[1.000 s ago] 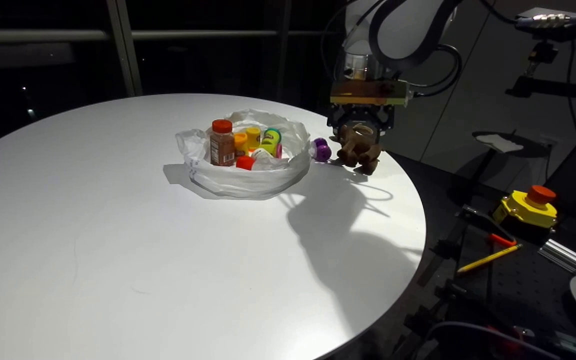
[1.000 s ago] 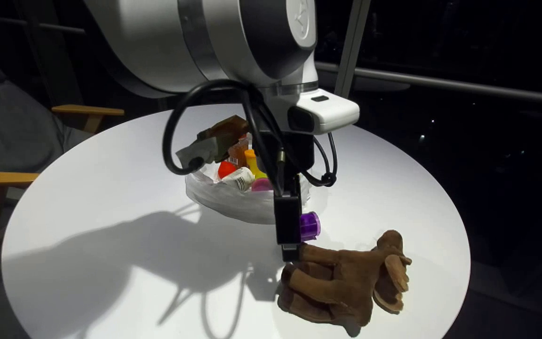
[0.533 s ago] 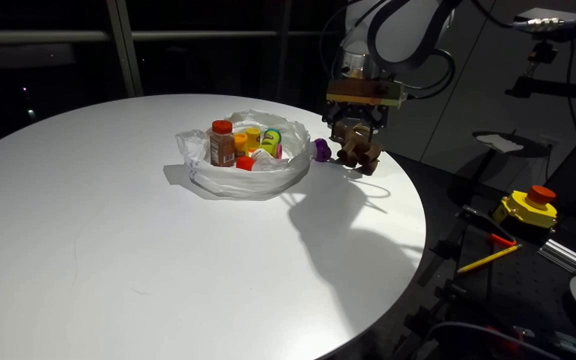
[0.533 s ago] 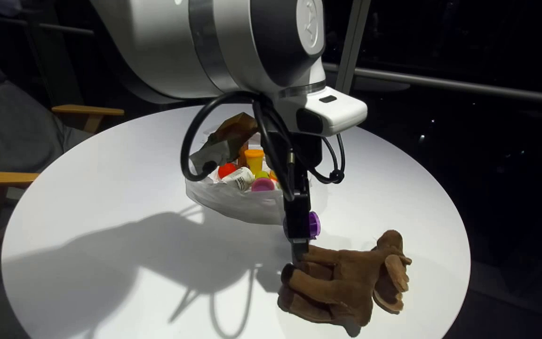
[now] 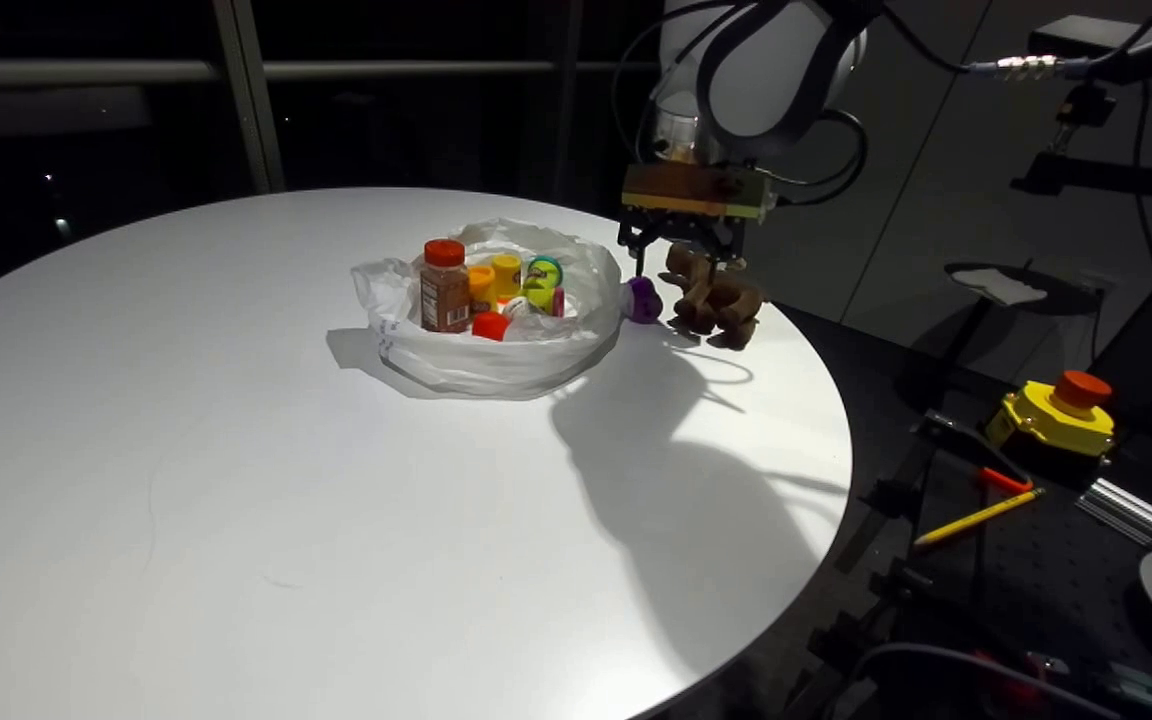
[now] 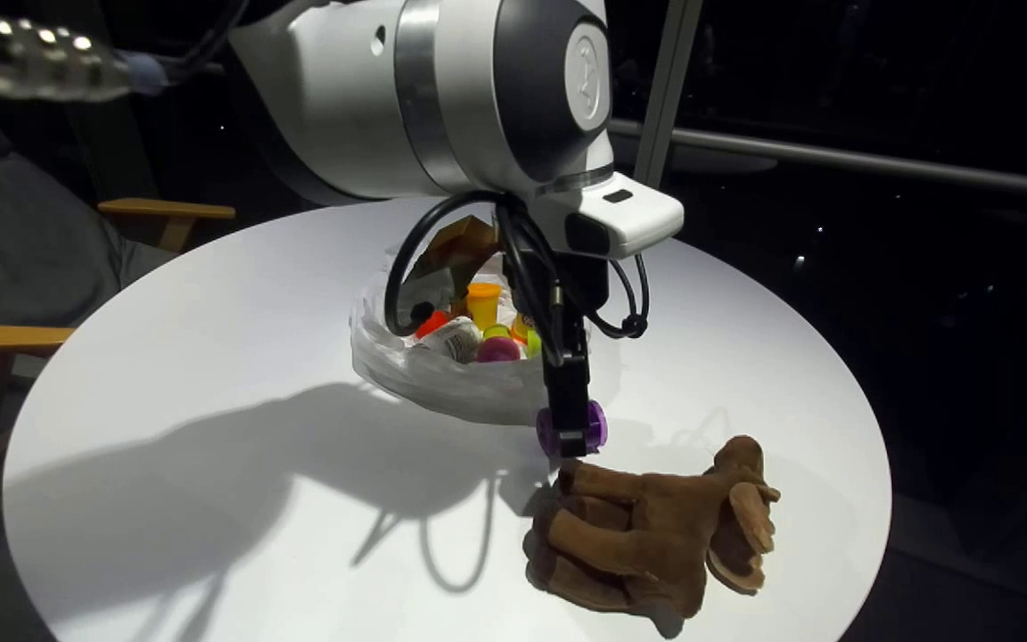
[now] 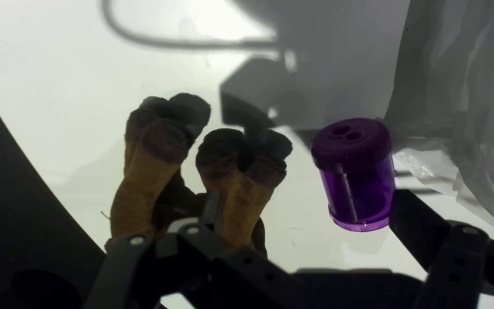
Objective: Put all the objects in the plastic bag
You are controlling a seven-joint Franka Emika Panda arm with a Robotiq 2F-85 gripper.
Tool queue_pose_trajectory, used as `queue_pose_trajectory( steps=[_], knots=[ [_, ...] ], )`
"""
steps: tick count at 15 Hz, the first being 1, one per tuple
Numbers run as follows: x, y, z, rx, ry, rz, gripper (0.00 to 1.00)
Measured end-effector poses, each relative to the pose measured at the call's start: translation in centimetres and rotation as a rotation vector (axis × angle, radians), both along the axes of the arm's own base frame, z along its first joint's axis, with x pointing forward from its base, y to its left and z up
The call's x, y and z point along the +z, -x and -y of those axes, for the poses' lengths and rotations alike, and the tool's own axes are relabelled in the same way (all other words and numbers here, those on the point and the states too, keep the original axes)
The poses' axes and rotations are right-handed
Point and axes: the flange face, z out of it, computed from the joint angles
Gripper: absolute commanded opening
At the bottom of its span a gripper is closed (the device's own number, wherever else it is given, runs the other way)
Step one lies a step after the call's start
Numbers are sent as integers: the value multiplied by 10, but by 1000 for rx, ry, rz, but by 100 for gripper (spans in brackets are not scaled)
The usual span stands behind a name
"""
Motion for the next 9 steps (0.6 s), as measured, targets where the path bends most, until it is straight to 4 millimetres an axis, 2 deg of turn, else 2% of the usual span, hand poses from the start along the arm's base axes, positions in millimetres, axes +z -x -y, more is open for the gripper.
queue_pose_trajectory(
  steps=[3, 4, 5, 9],
  knots=[
    [-9, -14, -4, -1, -13, 4, 100],
    [-12, -18, -4, -1, -17, 5, 75],
    [-15, -21, -4, -1, -19, 5, 73],
    [-34, -23, 3, -25, -25, -14, 38]
  ],
)
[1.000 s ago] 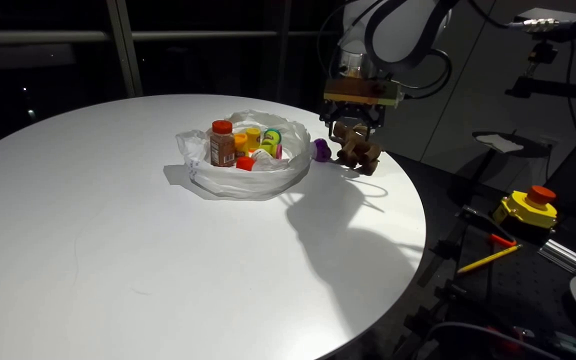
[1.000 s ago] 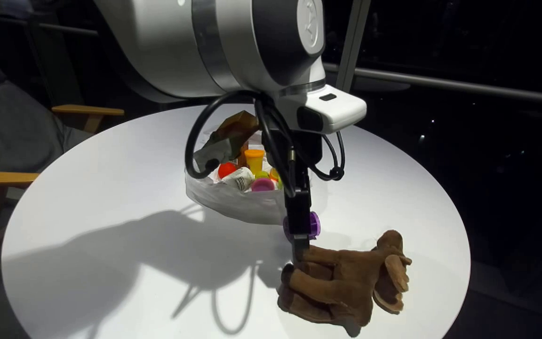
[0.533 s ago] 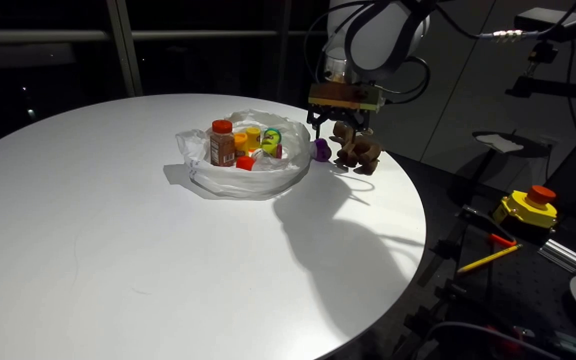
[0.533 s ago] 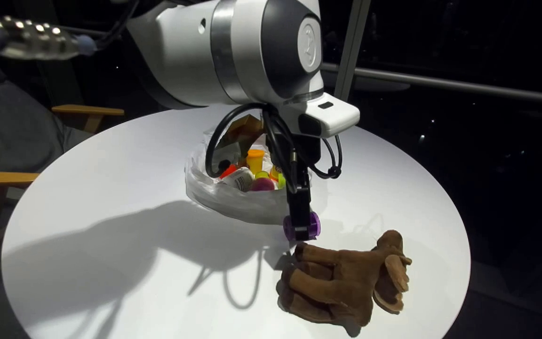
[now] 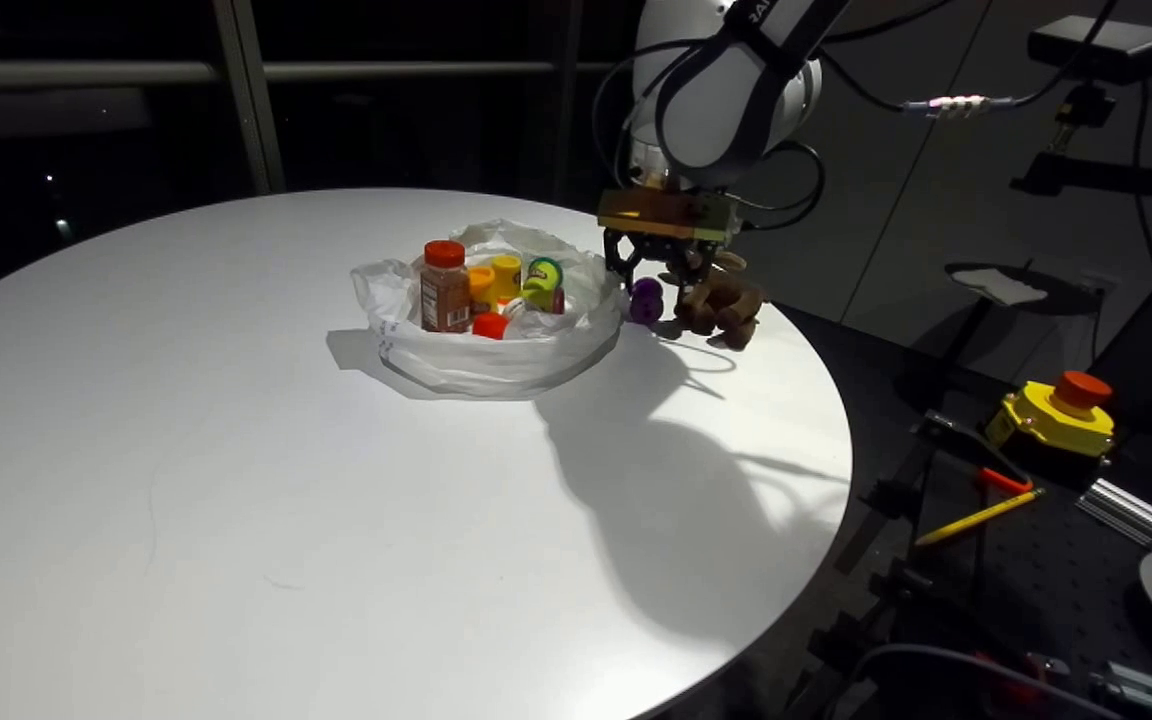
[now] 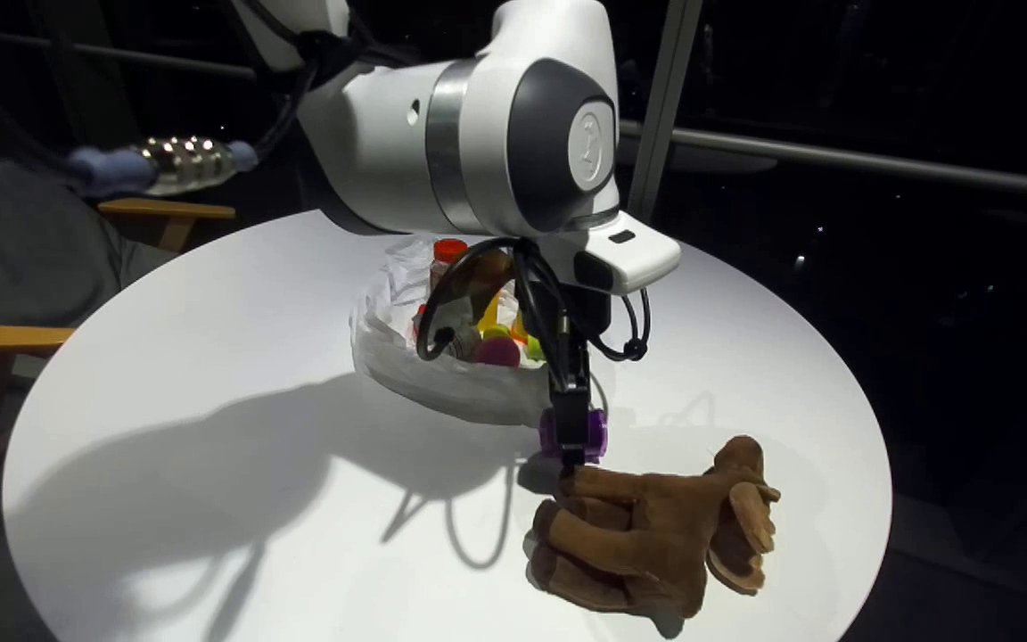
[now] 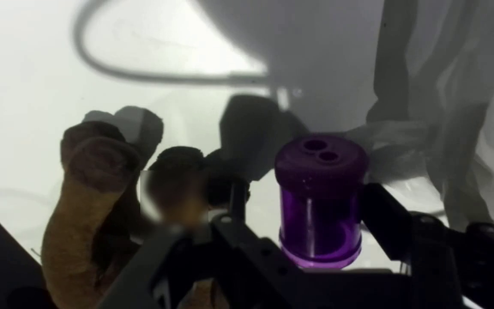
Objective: Put all the objects in the plastic bag
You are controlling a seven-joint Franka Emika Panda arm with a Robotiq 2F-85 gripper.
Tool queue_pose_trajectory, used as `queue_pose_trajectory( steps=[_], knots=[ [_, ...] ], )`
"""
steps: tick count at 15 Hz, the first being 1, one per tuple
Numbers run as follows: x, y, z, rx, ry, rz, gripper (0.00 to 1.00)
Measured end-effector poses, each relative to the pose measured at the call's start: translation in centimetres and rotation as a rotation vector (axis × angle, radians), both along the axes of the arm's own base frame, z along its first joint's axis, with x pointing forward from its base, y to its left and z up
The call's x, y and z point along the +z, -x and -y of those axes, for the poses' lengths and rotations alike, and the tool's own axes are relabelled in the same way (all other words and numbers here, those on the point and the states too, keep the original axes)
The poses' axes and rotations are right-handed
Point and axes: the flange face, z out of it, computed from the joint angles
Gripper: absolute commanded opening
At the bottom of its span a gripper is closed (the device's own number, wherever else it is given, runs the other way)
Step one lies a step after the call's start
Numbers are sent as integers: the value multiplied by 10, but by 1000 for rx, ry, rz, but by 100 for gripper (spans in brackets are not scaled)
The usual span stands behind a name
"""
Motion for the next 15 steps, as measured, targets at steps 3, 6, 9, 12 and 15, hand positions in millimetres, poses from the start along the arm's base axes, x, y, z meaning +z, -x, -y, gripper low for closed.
queue_pose_trajectory(
  steps=[3, 6, 9, 12, 15],
  knots=[
    [-14, 5, 11, -26, -9, -22, 17],
    [-12, 6, 20, -43, -12, -13, 19],
    [11, 1, 32, -55, 4, 33, 19],
    [65, -10, 32, -35, 30, 119, 19],
    [119, -26, 1, 23, 28, 206, 19]
  ],
)
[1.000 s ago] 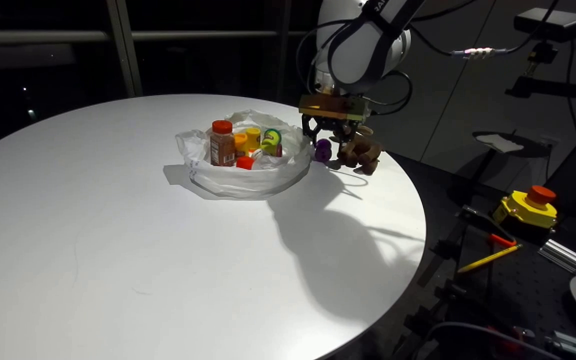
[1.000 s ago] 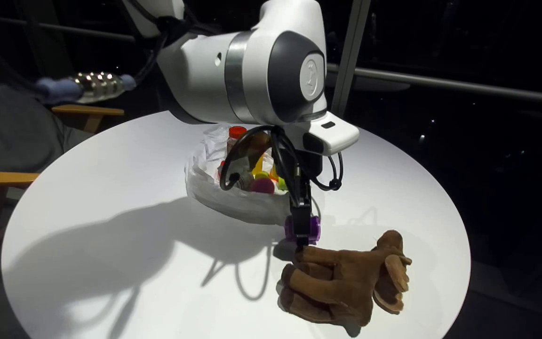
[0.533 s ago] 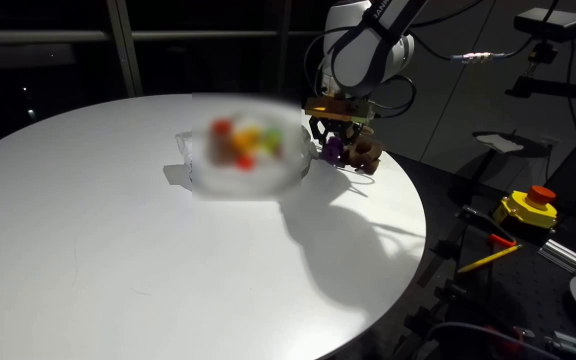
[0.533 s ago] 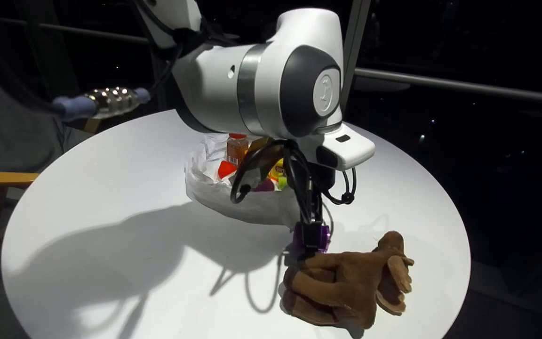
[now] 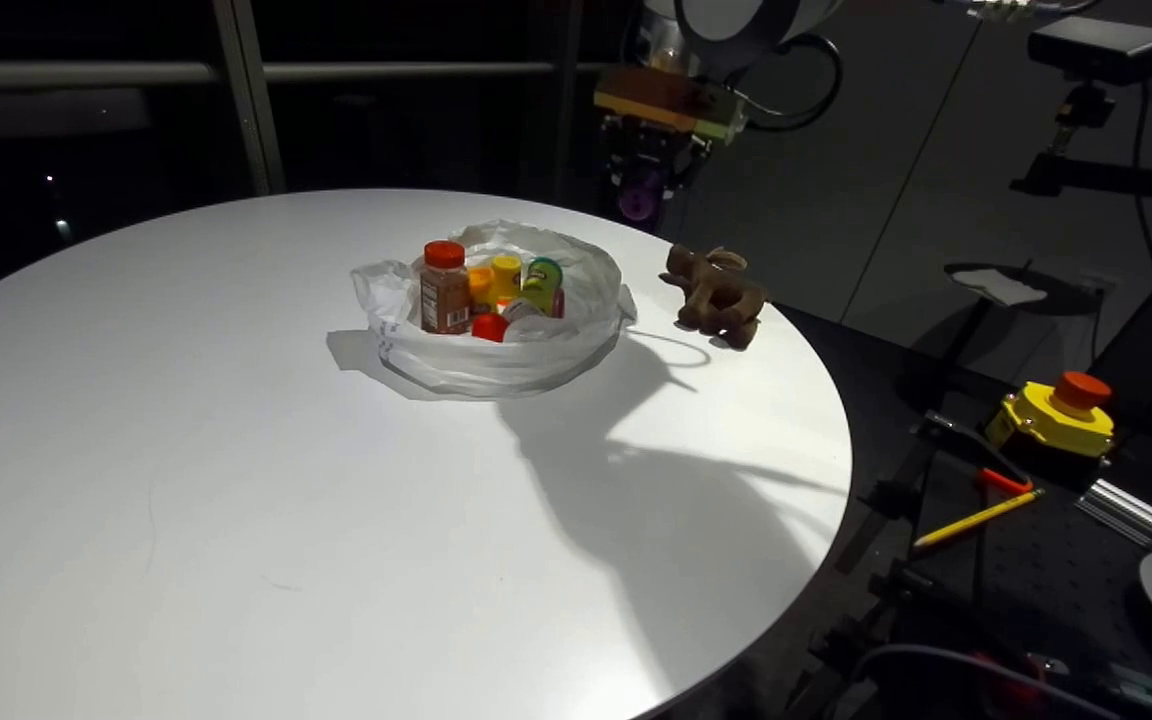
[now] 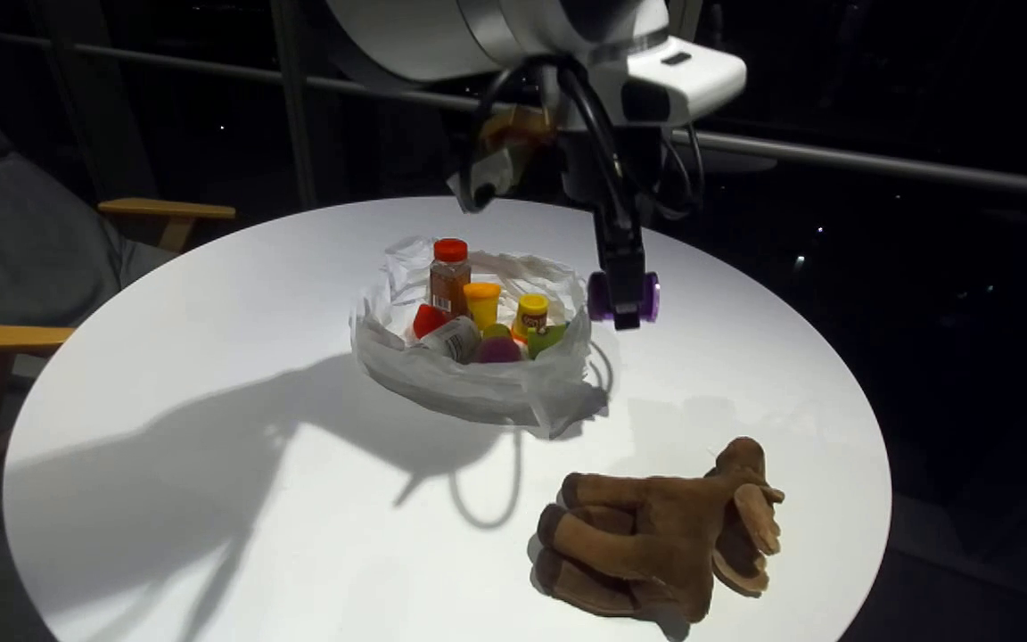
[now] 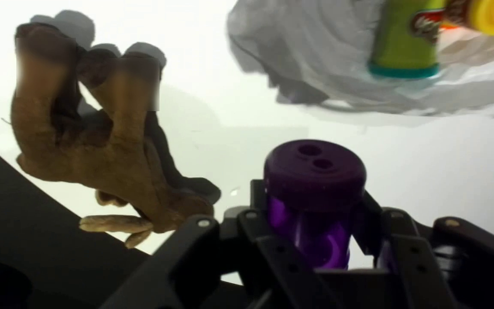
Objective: Put all the objects in the plastic bag
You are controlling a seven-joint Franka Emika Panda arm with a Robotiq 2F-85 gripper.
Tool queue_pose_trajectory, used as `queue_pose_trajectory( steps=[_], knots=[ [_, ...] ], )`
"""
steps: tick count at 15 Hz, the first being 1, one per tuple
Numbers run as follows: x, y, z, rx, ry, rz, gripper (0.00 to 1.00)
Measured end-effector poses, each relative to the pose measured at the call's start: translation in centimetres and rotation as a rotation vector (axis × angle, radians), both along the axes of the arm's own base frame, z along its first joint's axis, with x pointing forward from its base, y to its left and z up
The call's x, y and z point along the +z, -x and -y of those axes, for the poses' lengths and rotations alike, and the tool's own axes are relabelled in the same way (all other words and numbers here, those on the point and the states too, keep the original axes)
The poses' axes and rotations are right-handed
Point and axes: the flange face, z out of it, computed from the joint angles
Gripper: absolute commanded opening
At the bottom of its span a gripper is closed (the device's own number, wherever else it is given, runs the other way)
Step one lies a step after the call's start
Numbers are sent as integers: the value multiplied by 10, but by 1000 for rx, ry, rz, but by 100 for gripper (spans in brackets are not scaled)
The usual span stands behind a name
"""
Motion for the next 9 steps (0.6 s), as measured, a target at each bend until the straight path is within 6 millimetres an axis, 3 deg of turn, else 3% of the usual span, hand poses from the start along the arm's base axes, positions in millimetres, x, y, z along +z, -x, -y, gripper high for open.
queue_pose_trajectory(
  steps=[2, 4, 7, 9],
  knots=[
    [17, -12, -34, 44, -16, 29, 19],
    [14, -24, -70, 89, -40, 21, 19],
    [-15, -39, -113, 137, -65, -23, 19],
    [-40, -51, -129, 154, -68, -50, 24]
  ],
)
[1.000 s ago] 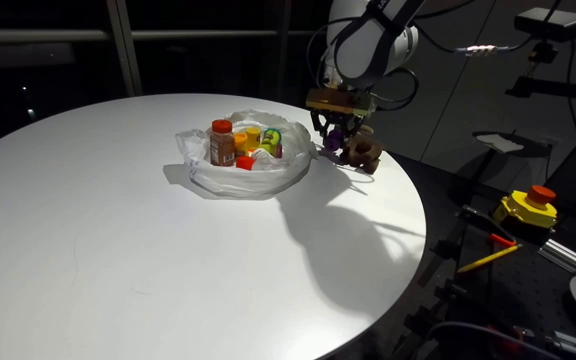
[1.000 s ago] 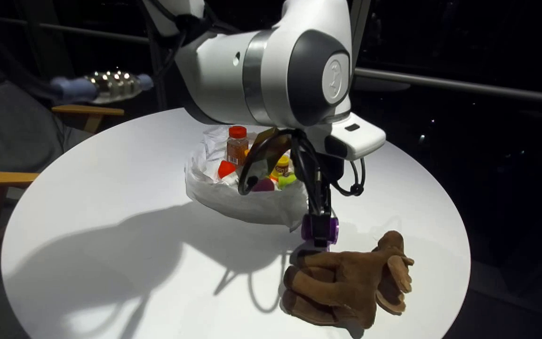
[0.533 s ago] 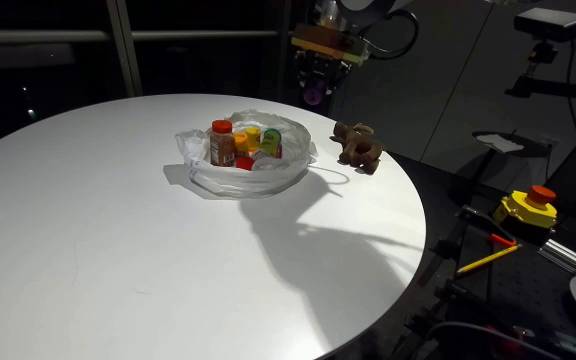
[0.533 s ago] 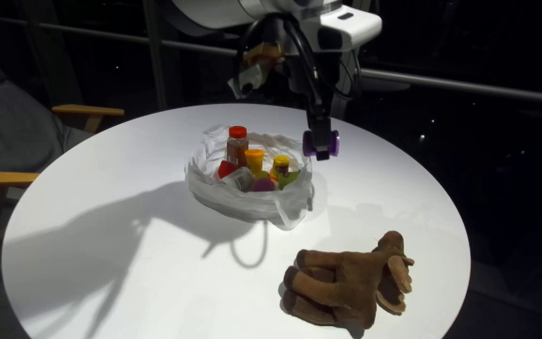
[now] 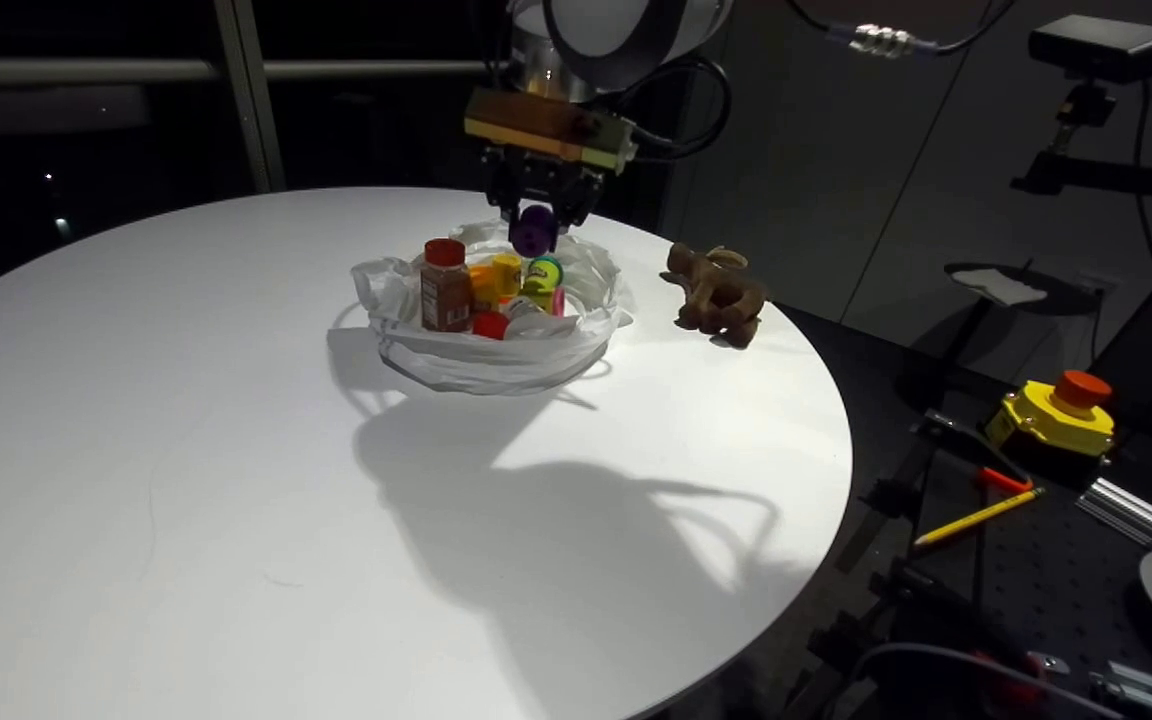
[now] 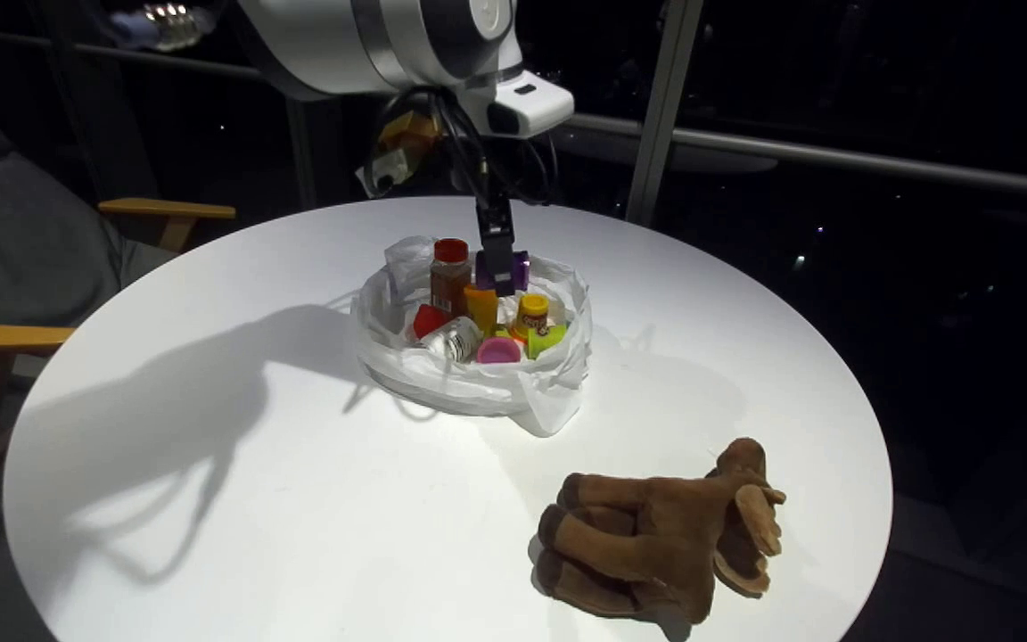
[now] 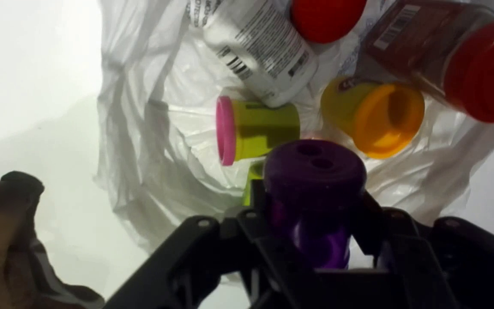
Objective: Put all the objects in the plastic bag
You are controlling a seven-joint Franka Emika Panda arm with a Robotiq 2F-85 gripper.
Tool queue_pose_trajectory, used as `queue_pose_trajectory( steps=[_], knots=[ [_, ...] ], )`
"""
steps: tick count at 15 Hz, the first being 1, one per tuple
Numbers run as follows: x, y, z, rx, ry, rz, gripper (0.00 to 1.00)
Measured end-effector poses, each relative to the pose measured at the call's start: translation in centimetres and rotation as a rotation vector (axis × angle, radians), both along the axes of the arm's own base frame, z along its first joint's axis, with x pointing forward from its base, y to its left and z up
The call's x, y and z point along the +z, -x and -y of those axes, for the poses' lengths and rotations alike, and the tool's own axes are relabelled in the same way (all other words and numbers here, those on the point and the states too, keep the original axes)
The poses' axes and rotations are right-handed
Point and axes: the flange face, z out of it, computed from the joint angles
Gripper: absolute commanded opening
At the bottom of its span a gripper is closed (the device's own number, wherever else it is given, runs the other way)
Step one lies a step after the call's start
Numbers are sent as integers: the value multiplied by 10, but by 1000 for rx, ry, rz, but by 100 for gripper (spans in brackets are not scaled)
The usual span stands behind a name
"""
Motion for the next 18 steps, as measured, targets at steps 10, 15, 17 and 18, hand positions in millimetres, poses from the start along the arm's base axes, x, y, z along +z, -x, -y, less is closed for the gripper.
queue_pose_trajectory(
  steps=[10, 15, 17, 18],
  knots=[
    [-26, -23, 2, -9, 12, -33, 100],
    [14, 40, 44, -9, 67, -166, 100],
    [21, 74, 67, 42, 102, -247, 100],
    [21, 91, 79, 72, 123, -275, 100]
  ],
)
